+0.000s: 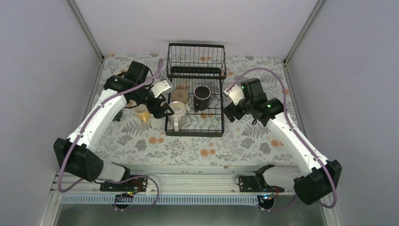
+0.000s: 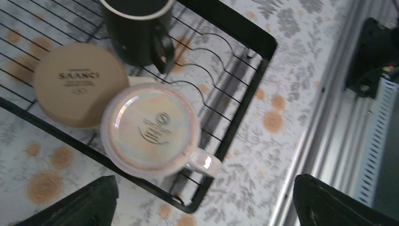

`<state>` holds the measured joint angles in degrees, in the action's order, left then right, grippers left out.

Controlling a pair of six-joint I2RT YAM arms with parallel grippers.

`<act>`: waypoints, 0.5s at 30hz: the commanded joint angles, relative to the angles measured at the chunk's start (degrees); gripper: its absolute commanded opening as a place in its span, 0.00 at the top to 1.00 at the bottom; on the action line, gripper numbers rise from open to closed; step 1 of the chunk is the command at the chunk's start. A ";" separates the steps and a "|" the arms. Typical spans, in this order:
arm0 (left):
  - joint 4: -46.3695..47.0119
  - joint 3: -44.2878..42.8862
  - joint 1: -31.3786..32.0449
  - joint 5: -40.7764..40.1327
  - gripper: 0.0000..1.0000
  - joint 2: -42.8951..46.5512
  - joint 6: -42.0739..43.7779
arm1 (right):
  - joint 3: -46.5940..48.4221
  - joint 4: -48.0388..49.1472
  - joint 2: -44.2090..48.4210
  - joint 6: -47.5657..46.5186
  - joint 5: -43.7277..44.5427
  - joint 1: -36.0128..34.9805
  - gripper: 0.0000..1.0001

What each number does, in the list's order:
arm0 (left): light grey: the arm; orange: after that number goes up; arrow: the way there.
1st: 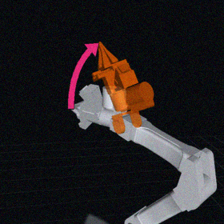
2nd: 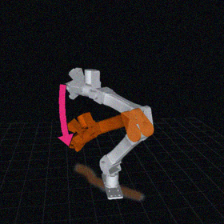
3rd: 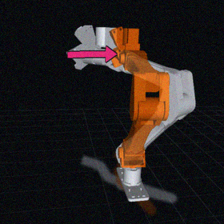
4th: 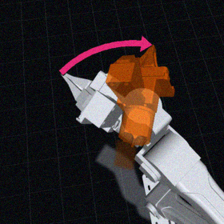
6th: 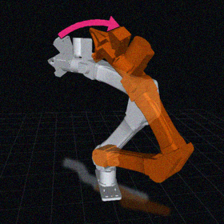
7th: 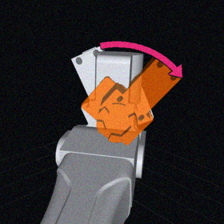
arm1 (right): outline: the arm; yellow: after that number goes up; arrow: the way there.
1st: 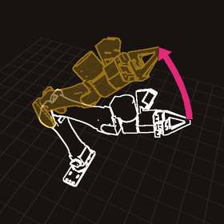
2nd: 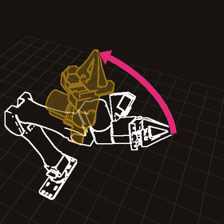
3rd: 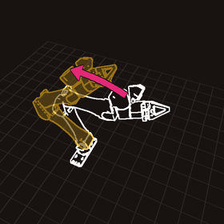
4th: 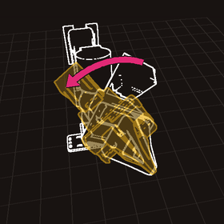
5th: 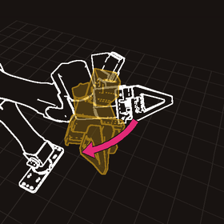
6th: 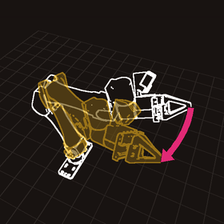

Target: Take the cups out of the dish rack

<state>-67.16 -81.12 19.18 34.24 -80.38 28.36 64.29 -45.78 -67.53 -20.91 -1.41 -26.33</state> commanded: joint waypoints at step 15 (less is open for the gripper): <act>19.66 9.45 7.45 -21.12 0.23 -4.01 -12.70 | 0.80 1.95 -2.91 0.87 -1.51 2.68 0.00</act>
<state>-49.17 -71.24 26.28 16.51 -85.06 18.17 64.29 -45.41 -69.80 -20.71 -2.09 -24.23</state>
